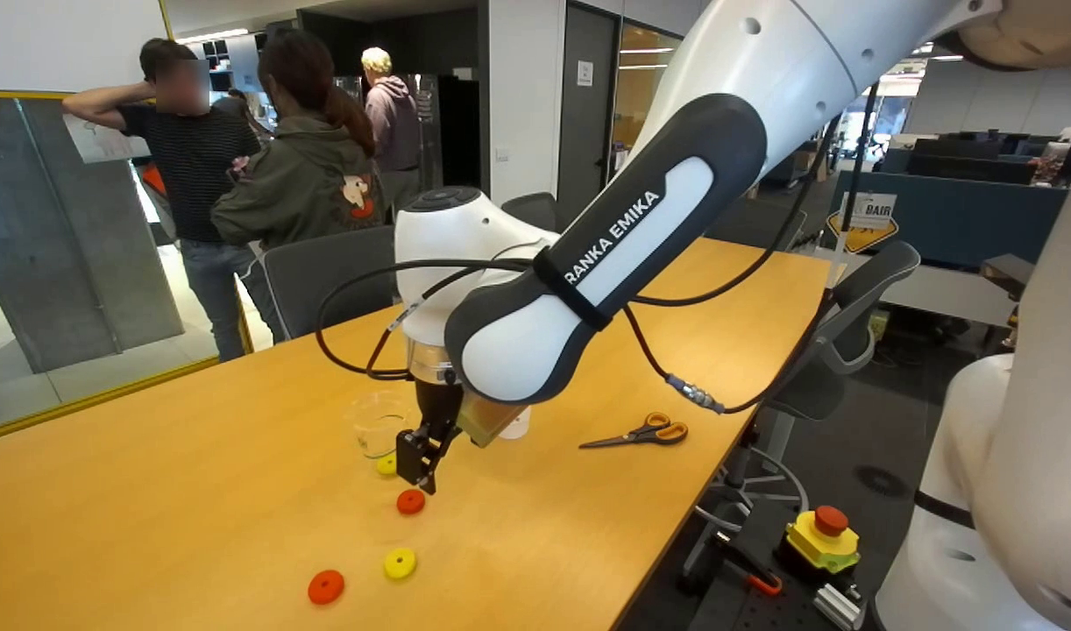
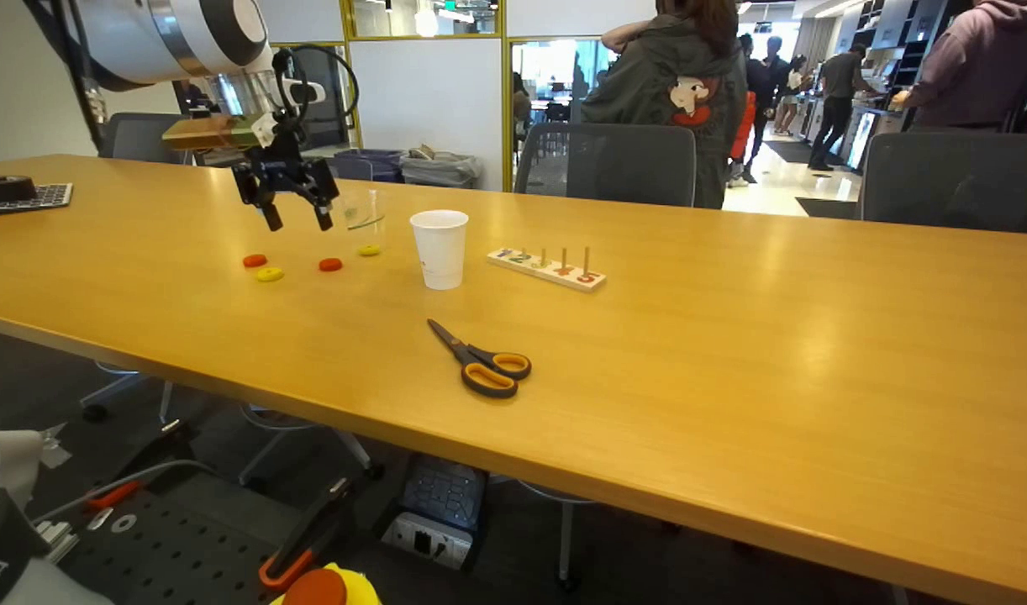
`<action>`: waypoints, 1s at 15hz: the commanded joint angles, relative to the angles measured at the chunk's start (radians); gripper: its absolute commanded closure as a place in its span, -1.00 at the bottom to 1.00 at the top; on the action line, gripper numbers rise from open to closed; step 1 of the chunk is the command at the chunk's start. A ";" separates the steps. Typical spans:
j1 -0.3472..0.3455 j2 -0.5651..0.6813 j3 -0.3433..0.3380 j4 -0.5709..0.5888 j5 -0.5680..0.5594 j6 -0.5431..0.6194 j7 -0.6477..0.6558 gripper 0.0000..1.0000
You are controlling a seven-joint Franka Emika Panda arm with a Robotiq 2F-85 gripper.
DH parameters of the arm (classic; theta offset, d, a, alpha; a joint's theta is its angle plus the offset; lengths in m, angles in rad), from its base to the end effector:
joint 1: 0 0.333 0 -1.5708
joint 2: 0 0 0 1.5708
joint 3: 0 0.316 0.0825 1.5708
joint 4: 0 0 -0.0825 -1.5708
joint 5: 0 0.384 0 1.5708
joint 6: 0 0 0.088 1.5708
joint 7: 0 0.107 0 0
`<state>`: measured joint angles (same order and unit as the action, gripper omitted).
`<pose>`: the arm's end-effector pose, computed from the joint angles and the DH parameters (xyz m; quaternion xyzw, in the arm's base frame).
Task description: Put the orange rings inside the white cup, place the yellow rings inside the clear cup
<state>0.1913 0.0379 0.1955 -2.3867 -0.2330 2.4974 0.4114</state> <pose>0.4665 0.1917 0.3104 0.9939 0.0779 0.0610 0.0497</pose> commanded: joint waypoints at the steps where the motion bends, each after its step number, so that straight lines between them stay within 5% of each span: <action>1: 0.011 0.080 -0.006 0.067 0.022 -0.008 0.023 -1.00; 15: 0.035 0.309 -0.063 0.259 0.086 0.015 0.005 -1.00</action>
<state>0.2043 0.3199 0.1527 -2.1680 -0.1877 2.5012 0.4254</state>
